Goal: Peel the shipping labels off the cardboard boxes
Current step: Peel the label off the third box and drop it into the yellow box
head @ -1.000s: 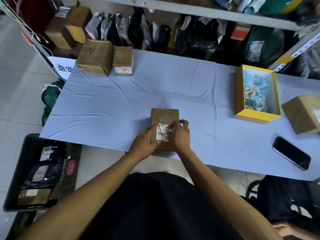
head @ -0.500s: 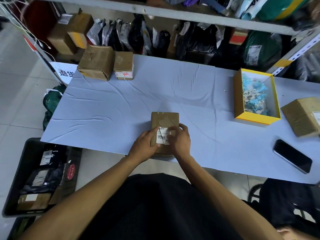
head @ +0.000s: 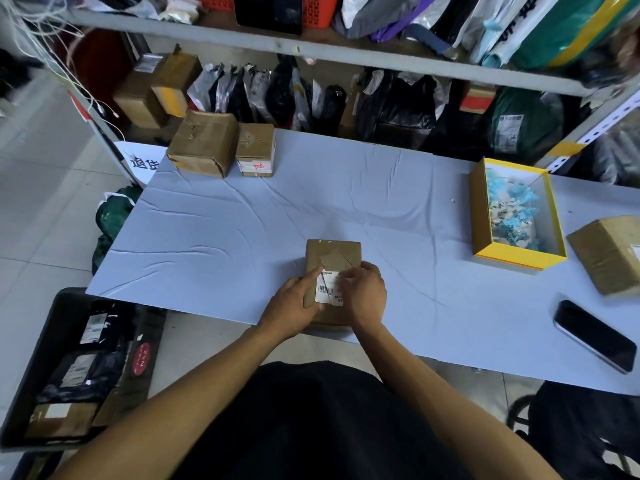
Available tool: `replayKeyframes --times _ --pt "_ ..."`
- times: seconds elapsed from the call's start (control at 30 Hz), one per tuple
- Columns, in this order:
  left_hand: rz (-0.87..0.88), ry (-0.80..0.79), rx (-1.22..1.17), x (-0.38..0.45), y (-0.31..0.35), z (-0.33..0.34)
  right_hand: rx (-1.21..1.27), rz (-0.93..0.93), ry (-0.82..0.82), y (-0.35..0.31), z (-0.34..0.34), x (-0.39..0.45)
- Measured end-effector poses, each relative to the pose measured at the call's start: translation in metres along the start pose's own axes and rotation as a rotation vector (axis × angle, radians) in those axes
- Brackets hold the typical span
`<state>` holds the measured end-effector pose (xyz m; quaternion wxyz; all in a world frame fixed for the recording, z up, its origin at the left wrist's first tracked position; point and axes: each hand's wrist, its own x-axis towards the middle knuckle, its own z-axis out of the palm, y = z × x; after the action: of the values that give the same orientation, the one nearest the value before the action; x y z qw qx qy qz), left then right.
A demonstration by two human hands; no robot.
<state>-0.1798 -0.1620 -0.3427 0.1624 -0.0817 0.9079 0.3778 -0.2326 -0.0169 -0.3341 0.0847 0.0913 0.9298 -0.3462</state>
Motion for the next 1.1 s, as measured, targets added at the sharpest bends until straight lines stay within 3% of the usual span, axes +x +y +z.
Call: replayKeyframes --times 0.1,0.3,0.47,0.67,0.83,0.93,1.1 --pt "-0.009 -0.006 -0.026 0.001 0.0 -0.001 -0.097 0.005 0.025 -0.007 0.001 0.004" --pt "0.015 -0.009 -0.008 0.001 -0.002 -0.001 -0.463 -0.262 -0.029 -0.005 0.004 0.003" --pt "0.019 -0.014 0.016 0.001 0.002 -0.003 -0.512 -0.283 -0.082 -0.011 0.002 0.005" --pt "0.022 -0.006 0.028 0.0 0.002 -0.002 -0.357 -0.244 -0.173 -0.007 -0.005 0.008" --pt "0.022 -0.002 0.039 0.0 0.001 0.0 0.08 -0.129 -0.038 0.005 -0.007 0.008" --pt "0.028 0.003 0.051 0.001 -0.001 0.002 0.076 -0.103 -0.109 0.011 -0.004 0.004" --pt "0.029 0.01 0.026 0.001 0.001 0.0 0.112 -0.05 -0.093 0.006 -0.002 0.01"
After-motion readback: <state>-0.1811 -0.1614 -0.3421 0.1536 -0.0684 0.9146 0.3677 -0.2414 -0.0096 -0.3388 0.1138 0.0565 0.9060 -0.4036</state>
